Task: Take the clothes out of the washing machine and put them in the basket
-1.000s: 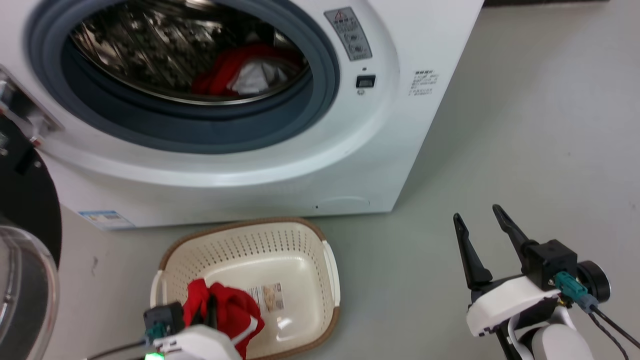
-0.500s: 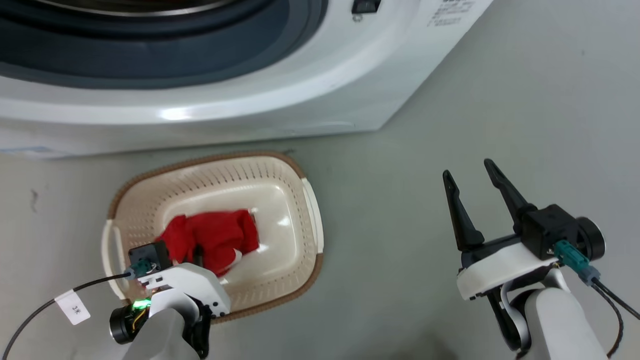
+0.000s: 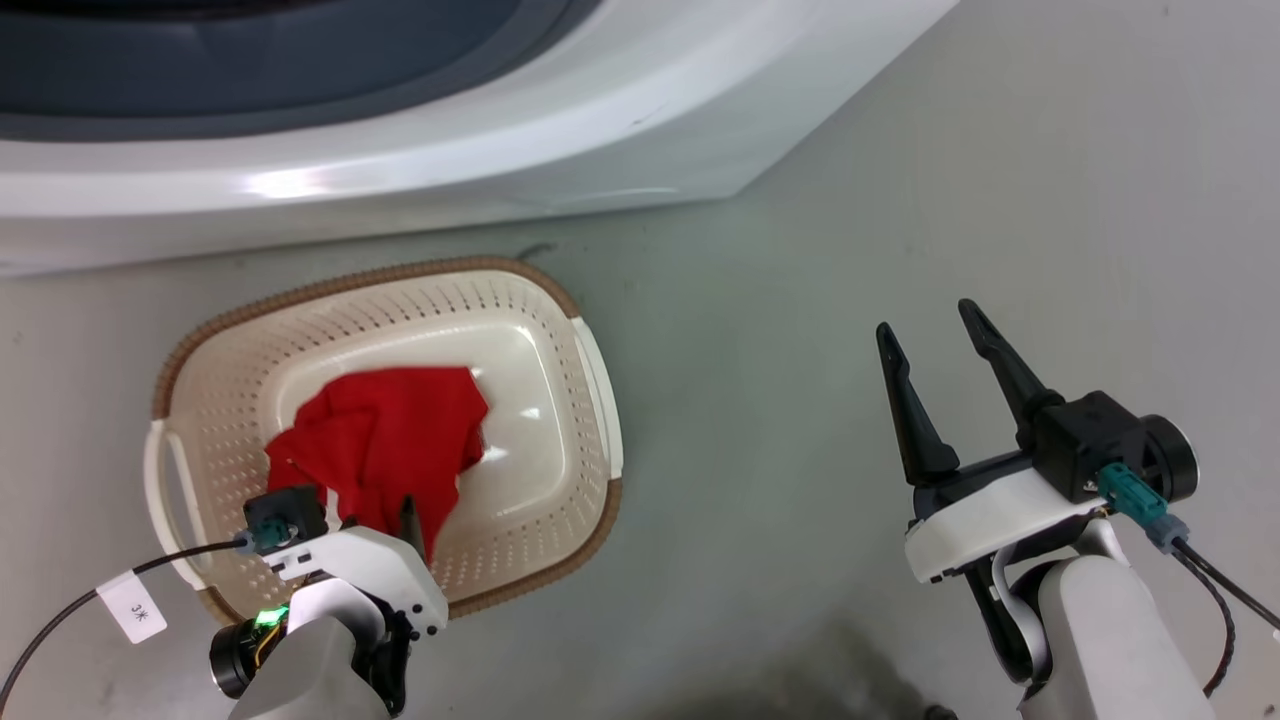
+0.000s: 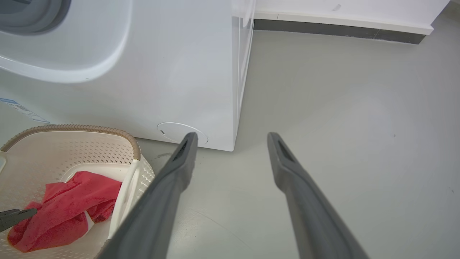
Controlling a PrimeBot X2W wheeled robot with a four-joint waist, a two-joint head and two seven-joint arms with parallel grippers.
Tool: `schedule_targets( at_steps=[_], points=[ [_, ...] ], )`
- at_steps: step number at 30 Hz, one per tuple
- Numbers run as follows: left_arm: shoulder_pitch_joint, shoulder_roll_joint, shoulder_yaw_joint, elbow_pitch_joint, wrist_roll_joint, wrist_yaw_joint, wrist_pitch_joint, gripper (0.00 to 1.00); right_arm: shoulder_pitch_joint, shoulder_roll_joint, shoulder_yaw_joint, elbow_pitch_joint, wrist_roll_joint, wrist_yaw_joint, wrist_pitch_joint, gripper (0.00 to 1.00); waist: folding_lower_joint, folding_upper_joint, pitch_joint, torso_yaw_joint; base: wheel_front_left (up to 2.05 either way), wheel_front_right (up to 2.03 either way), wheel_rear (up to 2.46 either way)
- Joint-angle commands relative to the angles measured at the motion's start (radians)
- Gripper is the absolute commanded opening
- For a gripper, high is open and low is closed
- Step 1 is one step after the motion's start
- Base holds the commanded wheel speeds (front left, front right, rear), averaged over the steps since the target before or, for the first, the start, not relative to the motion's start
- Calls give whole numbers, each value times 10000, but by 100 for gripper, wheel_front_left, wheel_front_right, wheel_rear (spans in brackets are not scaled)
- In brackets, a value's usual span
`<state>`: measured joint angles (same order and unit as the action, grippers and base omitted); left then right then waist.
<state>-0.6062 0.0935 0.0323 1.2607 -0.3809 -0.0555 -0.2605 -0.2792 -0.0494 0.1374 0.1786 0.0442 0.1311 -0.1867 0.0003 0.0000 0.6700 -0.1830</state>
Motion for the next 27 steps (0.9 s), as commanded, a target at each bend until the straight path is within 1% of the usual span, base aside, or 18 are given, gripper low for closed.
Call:
schedule_targets(
  at_steps=[1, 5, 10, 15, 18, 23, 27],
  points=[
    [148, 27, -47, -76, 71, -46, -55, 100, -78, -18, -11, 101, -24, -7, -87, 100, -3, 0, -586, 149, 0, 0, 0],
    [752, -35, 13, -792, 198, 5, -44, 100, 196, -18, -69, 374, -49, -7, -133, 100, -3, 0, -1645, 267, 0, 0, 0],
    [1799, -180, 118, -2160, 571, 73, -47, 100, 618, -18, -263, 530, -59, -7, -75, 100, -3, 0, -2957, 417, 0, 0, 0],
    [2732, -309, 292, -3600, 931, 52, -48, 100, 1077, -18, -486, 567, -87, -7, 86, 100, -3, 0, -3904, 601, 0, 0, 0],
    [3136, -373, 354, -4628, 1176, -11, -49, 100, 1298, -18, -599, 475, -141, -7, 177, 100, -3, 0, -4279, 706, 0, 0, 0],
    [3518, -425, 360, -6495, 1635, 70, -49, 100, 1573, -18, -713, 205, -211, -7, 310, 100, -3, 0, -4620, 778, 0, 0, 0],
    [3480, -436, 168, -7769, 1815, 172, -49, 100, 1678, -18, -777, -40, -223, -7, 404, 100, -3, 0, -4752, 729, 0, 0, 0]
  ],
)
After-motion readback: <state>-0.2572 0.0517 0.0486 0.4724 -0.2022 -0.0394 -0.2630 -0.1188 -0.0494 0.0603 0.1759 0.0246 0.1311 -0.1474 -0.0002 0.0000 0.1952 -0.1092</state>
